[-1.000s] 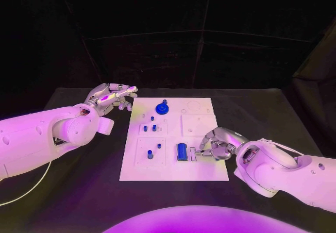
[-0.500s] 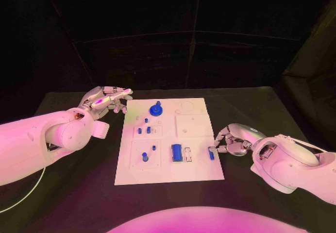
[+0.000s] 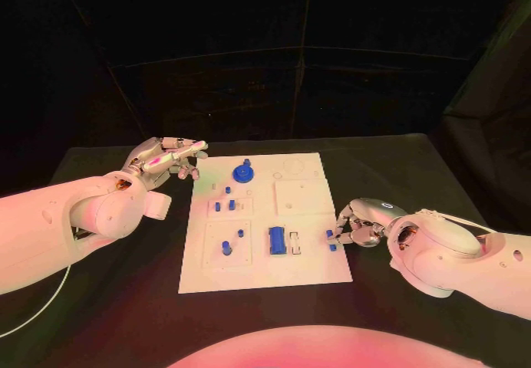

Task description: Assemble the parts on the task board

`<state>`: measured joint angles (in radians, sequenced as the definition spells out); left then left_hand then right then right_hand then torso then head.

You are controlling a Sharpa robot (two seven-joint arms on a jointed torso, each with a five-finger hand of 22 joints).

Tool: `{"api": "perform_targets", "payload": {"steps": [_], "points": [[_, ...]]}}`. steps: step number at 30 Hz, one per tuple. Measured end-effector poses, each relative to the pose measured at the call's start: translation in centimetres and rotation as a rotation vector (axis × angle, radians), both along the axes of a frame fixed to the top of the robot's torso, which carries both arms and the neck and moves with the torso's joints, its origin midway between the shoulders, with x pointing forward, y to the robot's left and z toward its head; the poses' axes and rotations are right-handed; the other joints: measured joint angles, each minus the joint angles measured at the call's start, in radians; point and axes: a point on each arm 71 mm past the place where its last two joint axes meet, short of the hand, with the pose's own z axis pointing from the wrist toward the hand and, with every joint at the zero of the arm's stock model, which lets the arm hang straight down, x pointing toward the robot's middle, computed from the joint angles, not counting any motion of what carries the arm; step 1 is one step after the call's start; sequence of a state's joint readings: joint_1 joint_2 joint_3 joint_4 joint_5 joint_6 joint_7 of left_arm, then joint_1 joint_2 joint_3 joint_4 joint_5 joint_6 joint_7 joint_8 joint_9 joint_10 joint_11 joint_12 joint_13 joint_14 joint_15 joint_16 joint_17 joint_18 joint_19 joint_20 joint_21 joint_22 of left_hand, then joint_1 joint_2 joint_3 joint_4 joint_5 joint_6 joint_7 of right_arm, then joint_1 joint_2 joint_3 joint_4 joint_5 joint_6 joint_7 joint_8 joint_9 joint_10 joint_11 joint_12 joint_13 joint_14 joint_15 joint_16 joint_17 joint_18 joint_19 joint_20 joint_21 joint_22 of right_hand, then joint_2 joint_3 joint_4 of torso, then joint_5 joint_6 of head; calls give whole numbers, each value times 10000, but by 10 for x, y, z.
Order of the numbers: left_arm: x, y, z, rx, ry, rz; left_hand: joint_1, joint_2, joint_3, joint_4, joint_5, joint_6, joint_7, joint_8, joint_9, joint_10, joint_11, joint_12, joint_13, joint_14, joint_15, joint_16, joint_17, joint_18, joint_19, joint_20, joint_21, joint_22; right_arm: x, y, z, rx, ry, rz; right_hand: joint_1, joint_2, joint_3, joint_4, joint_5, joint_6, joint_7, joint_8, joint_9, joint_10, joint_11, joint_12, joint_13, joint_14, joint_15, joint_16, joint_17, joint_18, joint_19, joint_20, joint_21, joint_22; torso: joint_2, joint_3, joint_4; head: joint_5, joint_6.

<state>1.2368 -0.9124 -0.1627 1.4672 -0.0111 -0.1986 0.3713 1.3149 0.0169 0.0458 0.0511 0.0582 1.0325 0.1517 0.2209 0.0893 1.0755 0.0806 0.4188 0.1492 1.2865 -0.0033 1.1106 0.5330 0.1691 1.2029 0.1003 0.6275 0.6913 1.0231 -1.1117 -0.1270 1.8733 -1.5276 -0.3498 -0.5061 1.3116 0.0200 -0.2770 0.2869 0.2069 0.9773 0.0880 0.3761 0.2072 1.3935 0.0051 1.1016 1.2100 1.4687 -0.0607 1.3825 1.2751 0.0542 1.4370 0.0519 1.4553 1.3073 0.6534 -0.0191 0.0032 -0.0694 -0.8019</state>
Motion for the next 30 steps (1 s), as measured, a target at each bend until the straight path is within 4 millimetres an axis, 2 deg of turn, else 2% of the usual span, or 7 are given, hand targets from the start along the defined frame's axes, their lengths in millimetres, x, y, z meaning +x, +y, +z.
{"api": "perform_targets", "payload": {"steps": [4, 9, 19, 24, 30], "points": [[0, 0, 0, -3, 9, -5, 0, 0, -29, -29, 0, 0, 0, 0, -9, 0, 0, 0, 0, 0, 0, 0, 0, 0, 0, 0, 0, -10, 2, 3, -3, -114, 61, 37, 5, 5, 0, 0, 1, 0, 0, -16, 9, 0, 0, 0, 11, 0, 0, 0, -1, 0, 0, 0, 0, 0, -1, -3, 12, 0, -11], [0, 0, -1, -4, 19, -5, 0, 0, -29, -29, 0, 0, 0, 0, -8, 0, 0, 0, 0, 0, 0, 0, 0, 0, 0, 0, 0, -10, 4, 9, -4, -133, 35, 116, 316, 65, 26, -111, 235, 54, -23, -57, 29, 0, 0, -34, 14, 0, 0, 0, -1, 0, 0, 0, 0, 0, -1, -9, 17, 32, -18], [-1, 0, -2, -9, 35, -15, 0, 0, -29, -28, 0, 0, 0, 0, -8, 0, 0, 0, -8, 0, 0, 0, 1, 0, 0, 0, 0, -9, 7, 15, -5, -252, -22, 275, 1243, 128, 255, -696, 489, 163, -18, -162, 41, -2, 2, -70, 46, 0, 2, 0, 9, 0, 0, 0, 0, 0, -7, -15, 11, 44, -33], [-1, 1, -2, -11, 39, -20, 0, 0, -28, -28, 0, 0, 0, 0, -7, 0, -1, 0, -7, 0, 0, 0, 1, 0, 0, 0, 0, -8, 8, 20, -4, -443, -77, 470, 1666, 183, 484, -1046, 46, 178, -5, -206, 41, -3, 4, -142, 37, 13, 24, 0, 8, 0, -1, 0, 0, 0, -7, -15, 10, 45, -46], [-1, 1, -2, -13, 44, -23, 0, 0, -29, -28, 0, 0, 0, 0, -7, 0, 0, 0, -7, 0, 0, 0, 1, -1, 0, 0, 0, -8, 10, 27, -3, -886, -161, 795, 1876, 159, 552, -1215, -59, 198, 14, -255, 41, -4, 6, -266, -19, 0, 40, 0, -2, 0, -1, 0, 0, 0, -12, -16, 10, 64, -49]]}}
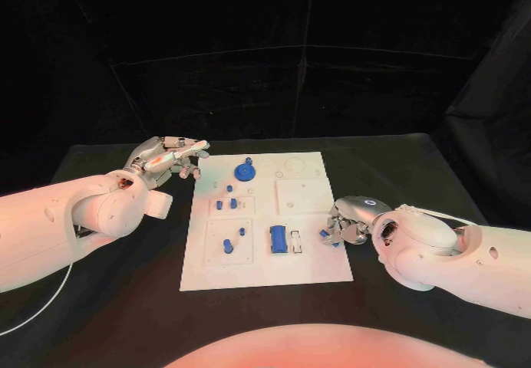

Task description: Assemble the parts on the task board

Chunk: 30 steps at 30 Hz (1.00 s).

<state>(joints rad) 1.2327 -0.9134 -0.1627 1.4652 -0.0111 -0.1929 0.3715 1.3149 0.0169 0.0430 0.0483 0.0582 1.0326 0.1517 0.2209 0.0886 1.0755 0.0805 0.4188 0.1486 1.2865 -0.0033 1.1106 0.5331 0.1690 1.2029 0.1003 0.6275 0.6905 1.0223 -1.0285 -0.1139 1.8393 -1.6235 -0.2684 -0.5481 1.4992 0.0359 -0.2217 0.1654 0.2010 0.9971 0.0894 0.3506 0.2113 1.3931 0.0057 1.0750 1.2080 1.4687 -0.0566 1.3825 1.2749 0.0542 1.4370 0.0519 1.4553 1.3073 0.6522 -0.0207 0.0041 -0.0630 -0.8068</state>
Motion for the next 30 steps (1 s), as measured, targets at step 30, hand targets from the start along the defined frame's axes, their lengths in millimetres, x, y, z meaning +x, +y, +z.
{"api": "perform_targets", "payload": {"steps": [30], "points": [[0, 0, -1, 3, 16, -24, 38, 38, 1, 0, 0, 0, 0, 0, 2, 0, 0, -1, -8, 0, 0, 0, 0, 1, 0, 0, 0, -7, -18, -6, -3, 2592, 1023, -2052, -239, 474, 571, 375, 2494, 148, -53, -461, -196, 8, -8, 2, 67, 0, -42, 49, 145, -1, 74, -74, 44, 7, -3, -12, 8, 110, 80]]}}
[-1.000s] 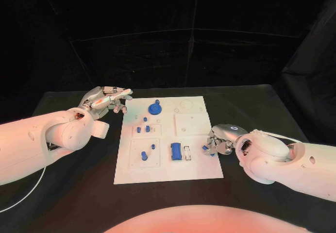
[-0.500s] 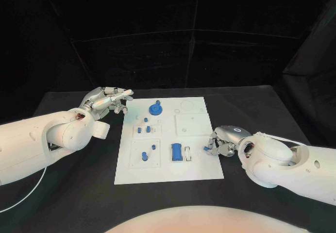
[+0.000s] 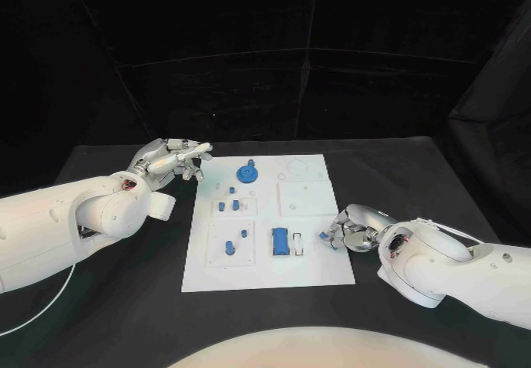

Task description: Assemble the parts on the task board

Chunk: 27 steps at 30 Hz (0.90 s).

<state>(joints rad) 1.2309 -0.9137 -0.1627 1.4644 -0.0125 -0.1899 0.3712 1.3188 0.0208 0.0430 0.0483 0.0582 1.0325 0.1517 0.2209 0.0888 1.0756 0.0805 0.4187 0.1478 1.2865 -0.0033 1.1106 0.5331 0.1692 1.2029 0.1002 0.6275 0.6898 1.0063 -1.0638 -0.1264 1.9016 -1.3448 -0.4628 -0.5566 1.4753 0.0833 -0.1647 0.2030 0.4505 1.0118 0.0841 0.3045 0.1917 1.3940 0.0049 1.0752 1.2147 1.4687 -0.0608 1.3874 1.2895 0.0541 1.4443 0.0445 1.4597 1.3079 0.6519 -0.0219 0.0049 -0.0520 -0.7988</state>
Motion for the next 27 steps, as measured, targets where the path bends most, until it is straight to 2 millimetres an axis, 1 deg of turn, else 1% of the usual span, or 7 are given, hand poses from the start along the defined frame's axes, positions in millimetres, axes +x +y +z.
{"api": "perform_targets", "payload": {"steps": [7, 11, 15, 17, 19, 25, 27], "points": [[0, 0, 0, 5, -4, -11, 0, 0, 0, 0, 0, 0, 0, 0, 0, 0, 0, 0, 1, 0, 0, 0, 0, 0, 0, 0, 0, 1, -2, 11, 2, 759, 100, -87, 49, -56, 27, 27, -55, -1, 1, -6, -1, 17, -17, 0, 41, 0, 0, 0, 30, -1, 0, 0, 0, -1, 7, -1, 0, 43, 1], [0, 0, 0, 9, -6, -8, 0, 0, 0, 0, 0, 0, 0, 0, 1, 0, 0, 0, 1, 0, 0, 0, 0, 0, 0, 0, 0, 1, -2, 23, 2, 1103, 152, 29, -21, -126, 55, 55, -56, 10, -8, -7, -6, 17, -16, 40, 43, 0, 1, 0, 30, 0, 0, 1, 0, -1, 10, 0, 0, 58, 1], [0, 0, 0, 10, -7, -10, 0, 0, 0, 0, 0, 0, 0, 0, 1, 0, 0, 0, 1, 0, 0, 0, 0, -1, 0, 0, 0, -8, 0, 34, 0, 1273, 196, 176, -45, -150, 56, 55, -110, 28, -17, -8, -8, 16, -16, 40, 40, 0, 1, 0, 30, 0, -1, 1, 0, -1, 11, 0, -7, 70, 0], [0, -1, 0, 6, -8, -25, 0, 0, 0, 0, 0, 0, 0, 0, 1, 0, 0, 0, 2, 0, 0, 0, 0, 0, 0, 0, 0, -9, 2, 38, -1, 1289, 222, 215, -58, -163, 56, 55, -111, 61, 16, -8, -9, 16, -16, 40, 31, 1, 1, 0, 30, 0, -1, 1, 0, -1, 13, -1, -7, 69, -12], [-1, -1, 0, 4, -8, -32, 0, 0, 0, 0, 0, 0, 0, 0, 1, 0, 0, 0, 2, 0, 0, 0, 0, -1, 0, 0, 0, -8, 3, 40, -2, 1260, 262, 207, -87, -191, 55, 55, -111, 103, -17, -9, -6, 16, -16, 40, 5, 0, 1, 0, 29, 0, -1, 1, 0, -2, 15, -3, -7, 68, -25], [-1, -1, 0, 4, -10, -38, 0, 0, 0, 0, 0, 0, 0, 0, 1, 0, 0, 0, 2, 0, 0, 0, 0, -1, 0, 0, 0, -8, 4, 47, -4, 1172, 399, 160, -258, -361, 25, 251, -111, 206, -53, -27, 41, 50, -51, 31, -7, 1, 0, 38, 65, 0, -1, 1, 0, -2, 18, -1, -7, 117, -48], [-1, -2, 0, 4, -10, -41, 0, 0, 0, 0, 0, 0, 0, 0, 1, 0, 0, 0, 2, 0, 0, 0, 0, -1, 0, 0, 0, -7, 4, 49, -5, 1126, 439, 132, -331, -370, 14, 319, -111, 207, -54, -26, 46, 50, -51, 31, 7, 1, 0, 38, 65, 1, -1, 1, 0, -2, 19, 0, -7, 129, -58]]}}
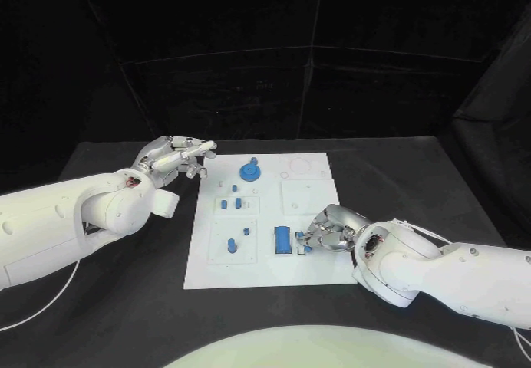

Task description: Assemble the parts on the task board

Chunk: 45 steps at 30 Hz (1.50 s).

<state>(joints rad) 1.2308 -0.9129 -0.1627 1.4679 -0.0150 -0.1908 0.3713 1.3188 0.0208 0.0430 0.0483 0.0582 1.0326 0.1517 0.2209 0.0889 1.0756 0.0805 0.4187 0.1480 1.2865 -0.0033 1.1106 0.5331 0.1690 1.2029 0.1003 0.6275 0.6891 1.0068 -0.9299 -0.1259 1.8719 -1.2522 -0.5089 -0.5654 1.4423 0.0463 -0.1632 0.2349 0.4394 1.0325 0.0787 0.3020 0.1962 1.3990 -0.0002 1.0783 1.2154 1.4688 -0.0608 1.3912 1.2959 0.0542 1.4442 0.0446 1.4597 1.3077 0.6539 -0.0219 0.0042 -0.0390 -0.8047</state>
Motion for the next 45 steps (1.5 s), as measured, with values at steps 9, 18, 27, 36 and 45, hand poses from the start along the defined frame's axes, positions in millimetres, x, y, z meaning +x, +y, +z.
{"api": "perform_targets", "payload": {"steps": [9, 18, 27, 36, 45], "points": [[0, -1, 0, -3, -2, -14, 0, 0, 0, 0, 0, 0, 0, 0, 0, 0, 0, 0, 1, 0, 0, 0, 0, 0, 0, 0, 0, 0, 1, 2, -2, -374, 23, -92, -392, -184, -137, 298, 201, 153, -22, 1, 9, 37, -38, -20, 2, -37, -39, 0, -1, -1, 0, 0, 38, -1, -6, 6, -5, 16, -23], [0, -1, 0, -3, -5, -22, 0, 0, 0, 0, 0, 0, 0, 0, 1, 0, 0, -1, 1, 0, 0, 0, 0, 1, 0, 0, 0, 1, 2, 6, -2, -704, -28, 29, -850, -275, -390, 550, 15, 225, -28, 41, 67, 55, -56, -20, 0, -38, -38, -1, -48, -1, 0, 0, 38, -1, -13, 8, -11, 20, -21], [0, -1, 0, -2, -5, -20, 0, 0, 0, 0, 0, 0, 0, 0, 1, 0, 0, -1, -7, 0, 0, 0, 0, 1, 0, 0, 0, 2, 2, 7, -2, -844, -96, 108, -1353, -86, -660, 559, -380, 429, -108, 194, 174, 107, -108, -19, 45, -38, -38, -1, 6, -1, 28, -28, 38, -2, -13, 6, -11, 26, -16], [0, 0, 0, 4, -6, -13, 0, 0, 0, 0, 0, 0, 0, 0, 1, 0, 0, -2, -6, -36, 36, 0, 0, 1, 0, 0, 0, -7, 0, 5, -1, -930, -150, 159, -2220, 203, -1031, 583, -310, 638, -251, 493, 358, 196, -197, -18, 122, -1, -147, 39, 123, 0, 107, -107, 77, -2, -15, 5, -11, 26, -31], [0, 0, 0, 9, -8, -4, 0, 0, 0, 0, 0, 0, 0, 0, 1, 0, 0, -2, -5, -36, 36, 0, 0, 1, 0, 0, 0, -6, -2, 3, 1, -985, -230, 192, -2365, 240, -1135, 573, -256, 638, -251, 543, 381, 195, -196, -18, 134, -37, -182, 78, 121, -1, 107, -107, 77, -3, -21, 7, -11, -26, -40]]}}
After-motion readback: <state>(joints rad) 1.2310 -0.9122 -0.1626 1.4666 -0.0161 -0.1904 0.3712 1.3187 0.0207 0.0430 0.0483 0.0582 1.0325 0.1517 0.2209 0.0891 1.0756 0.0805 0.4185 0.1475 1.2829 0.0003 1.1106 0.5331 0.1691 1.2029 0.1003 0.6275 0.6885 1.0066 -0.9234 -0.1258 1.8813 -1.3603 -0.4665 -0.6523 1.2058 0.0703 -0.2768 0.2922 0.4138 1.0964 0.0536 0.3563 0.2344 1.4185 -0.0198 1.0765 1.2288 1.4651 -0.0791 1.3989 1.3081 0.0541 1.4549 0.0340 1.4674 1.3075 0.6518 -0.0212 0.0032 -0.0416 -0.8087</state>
